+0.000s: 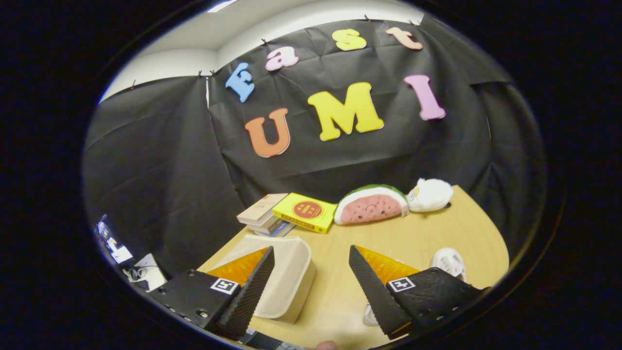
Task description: Open the storage box then place both shoes into the box .Put the left shoe in first, then the right shoe, with the right side of both shoes facing outward in a uniform manner.
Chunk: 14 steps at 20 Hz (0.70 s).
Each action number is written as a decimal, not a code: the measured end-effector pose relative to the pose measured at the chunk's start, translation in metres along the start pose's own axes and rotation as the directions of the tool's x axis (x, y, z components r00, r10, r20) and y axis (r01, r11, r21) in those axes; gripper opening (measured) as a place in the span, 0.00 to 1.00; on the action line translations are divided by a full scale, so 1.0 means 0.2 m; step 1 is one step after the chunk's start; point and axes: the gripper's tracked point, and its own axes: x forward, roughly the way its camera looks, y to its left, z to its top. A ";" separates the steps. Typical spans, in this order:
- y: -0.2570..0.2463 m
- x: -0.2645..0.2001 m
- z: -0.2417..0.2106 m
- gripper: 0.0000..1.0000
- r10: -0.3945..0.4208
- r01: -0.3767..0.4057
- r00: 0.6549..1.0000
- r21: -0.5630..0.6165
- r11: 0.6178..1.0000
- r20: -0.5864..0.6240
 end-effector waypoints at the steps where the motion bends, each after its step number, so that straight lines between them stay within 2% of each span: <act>1: 0.02 0.05 -0.05 0.95 0.018 -0.017 0.999 0.029 0.999 -0.032; 4: 0.06 0.16 -0.20 0.96 0.045 -0.032 0.993 0.116 0.993 -0.108; 9: 0.14 0.33 -0.43 0.95 0.129 -0.075 0.963 0.223 0.972 -0.238; 14: 0.16 0.42 -0.61 0.96 0.201 -0.051 0.924 0.417 0.907 -0.326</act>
